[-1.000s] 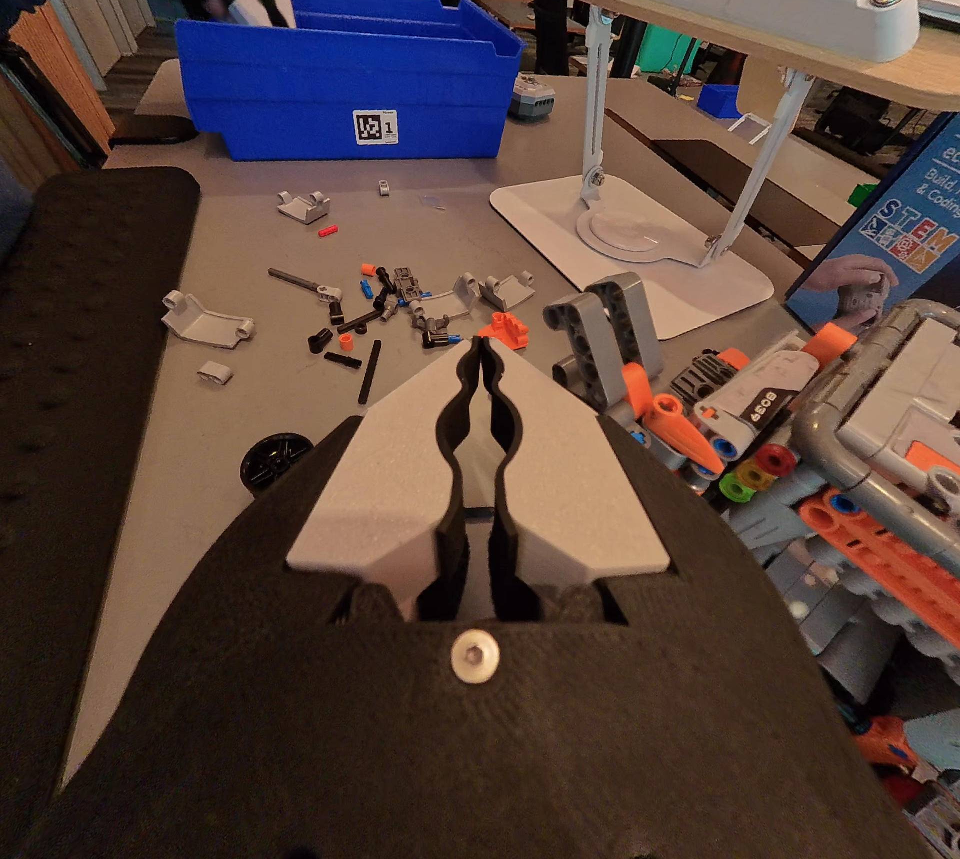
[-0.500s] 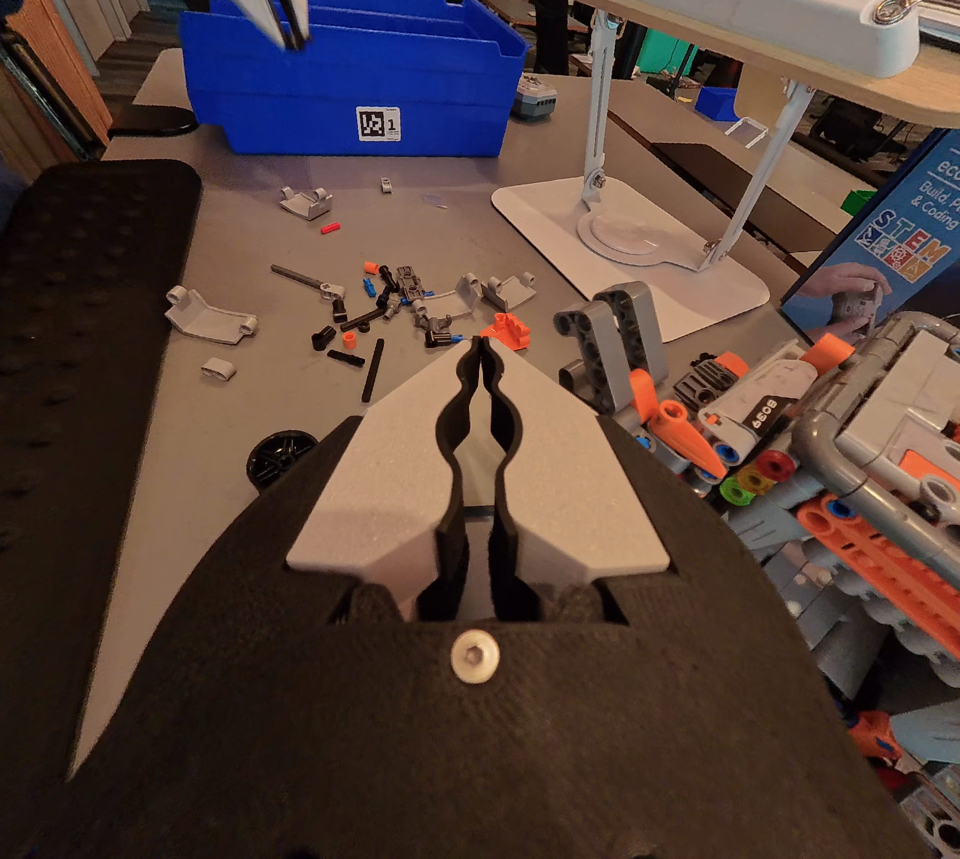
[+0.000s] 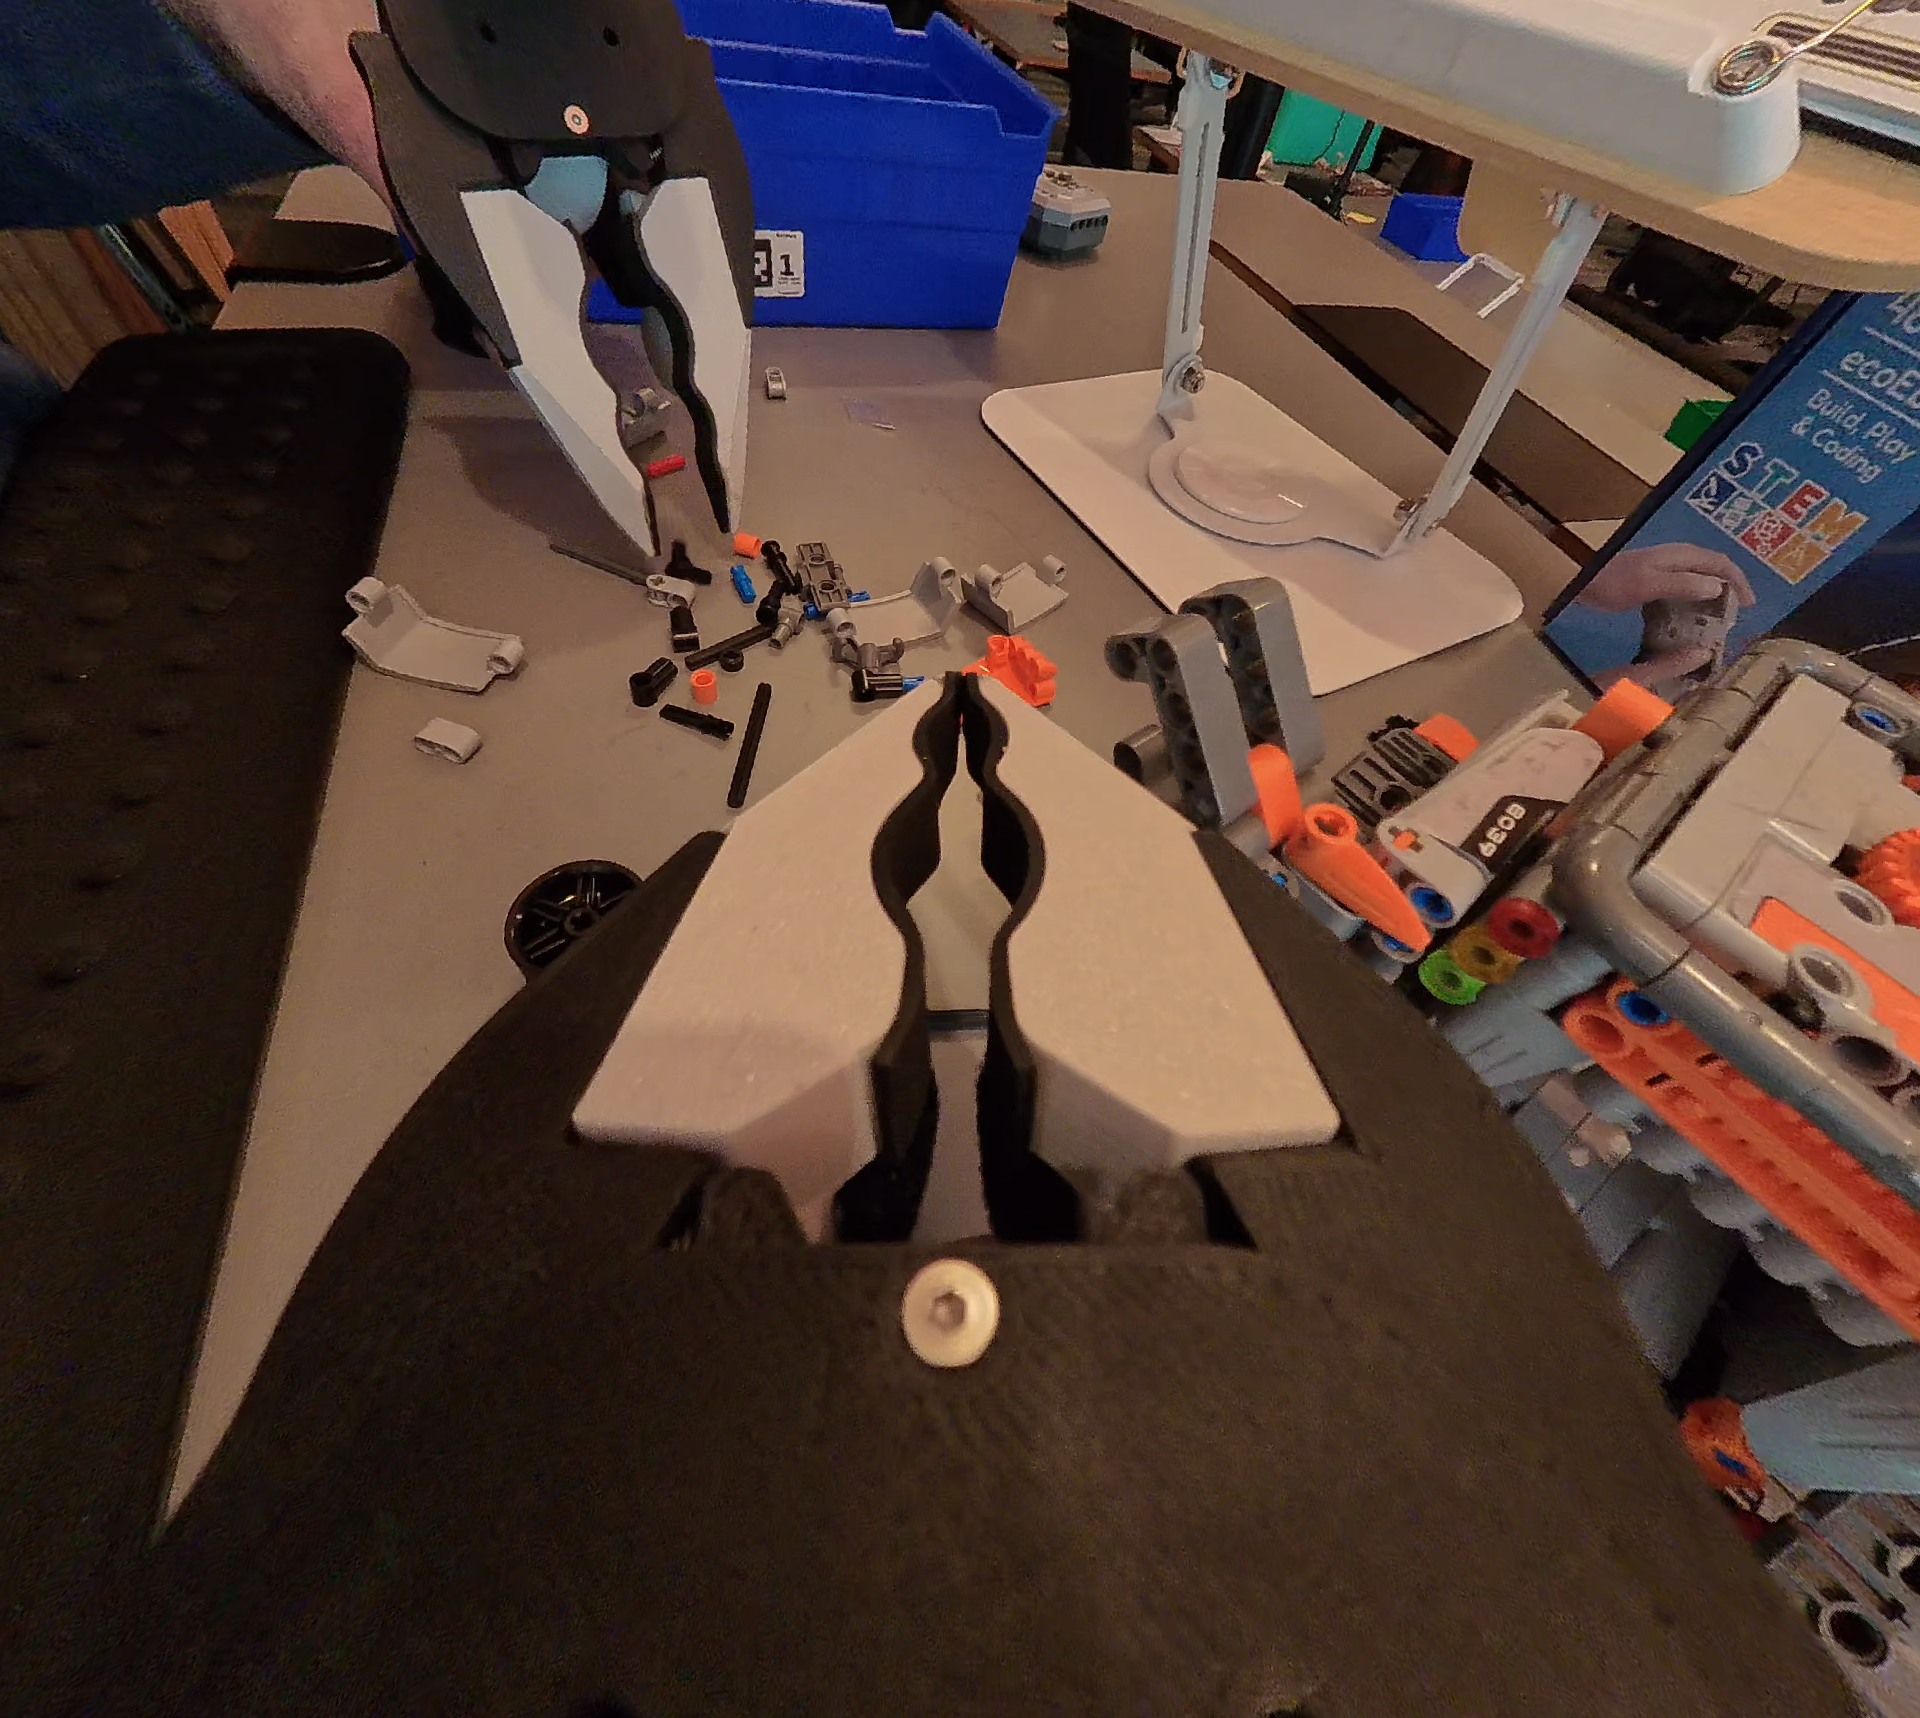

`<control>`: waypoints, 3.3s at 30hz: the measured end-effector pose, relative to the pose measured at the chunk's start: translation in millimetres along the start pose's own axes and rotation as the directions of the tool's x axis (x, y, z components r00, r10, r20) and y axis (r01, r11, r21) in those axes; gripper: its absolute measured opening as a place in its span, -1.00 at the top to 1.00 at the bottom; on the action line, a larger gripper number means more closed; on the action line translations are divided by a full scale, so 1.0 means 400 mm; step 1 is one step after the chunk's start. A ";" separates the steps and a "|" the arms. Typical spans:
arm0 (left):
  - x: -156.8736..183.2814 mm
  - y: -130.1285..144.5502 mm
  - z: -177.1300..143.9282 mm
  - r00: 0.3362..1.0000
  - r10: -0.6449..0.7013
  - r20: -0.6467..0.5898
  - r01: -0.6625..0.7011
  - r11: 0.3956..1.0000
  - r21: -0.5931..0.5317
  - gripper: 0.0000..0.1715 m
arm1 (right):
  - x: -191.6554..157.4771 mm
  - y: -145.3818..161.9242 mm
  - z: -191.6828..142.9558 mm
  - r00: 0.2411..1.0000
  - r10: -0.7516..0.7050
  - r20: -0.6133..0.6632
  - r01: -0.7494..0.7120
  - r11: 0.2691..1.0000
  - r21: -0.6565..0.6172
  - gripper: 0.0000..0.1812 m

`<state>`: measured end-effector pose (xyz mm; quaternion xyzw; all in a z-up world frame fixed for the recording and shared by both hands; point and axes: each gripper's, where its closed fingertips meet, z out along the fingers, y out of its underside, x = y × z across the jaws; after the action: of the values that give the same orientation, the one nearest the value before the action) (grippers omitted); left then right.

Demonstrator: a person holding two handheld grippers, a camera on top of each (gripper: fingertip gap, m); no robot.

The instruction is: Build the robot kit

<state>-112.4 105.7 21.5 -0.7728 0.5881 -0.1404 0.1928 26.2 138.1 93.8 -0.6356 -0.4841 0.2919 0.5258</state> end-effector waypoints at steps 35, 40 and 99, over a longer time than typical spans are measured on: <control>-0.211 0.586 -0.338 0.889 -0.392 0.236 0.434 0.887 -0.161 0.73 | 0.005 0.020 0.011 1.000 0.028 0.004 -0.028 0.999 -0.020 1.00; -0.222 0.600 -0.302 0.896 -0.373 0.240 0.419 0.889 -0.182 0.74 | 0.005 0.021 0.010 1.000 0.030 0.003 -0.030 0.999 -0.021 1.00; -0.098 0.079 -0.410 0.950 -0.173 0.259 0.109 0.964 0.244 0.90 | -0.004 0.010 0.010 1.000 0.022 0.017 -0.022 1.000 -0.008 1.00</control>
<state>-222.7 114.3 152.4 -0.7980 0.4782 -0.1099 0.3498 23.3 138.2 88.5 -0.6402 -0.4827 0.3012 0.5162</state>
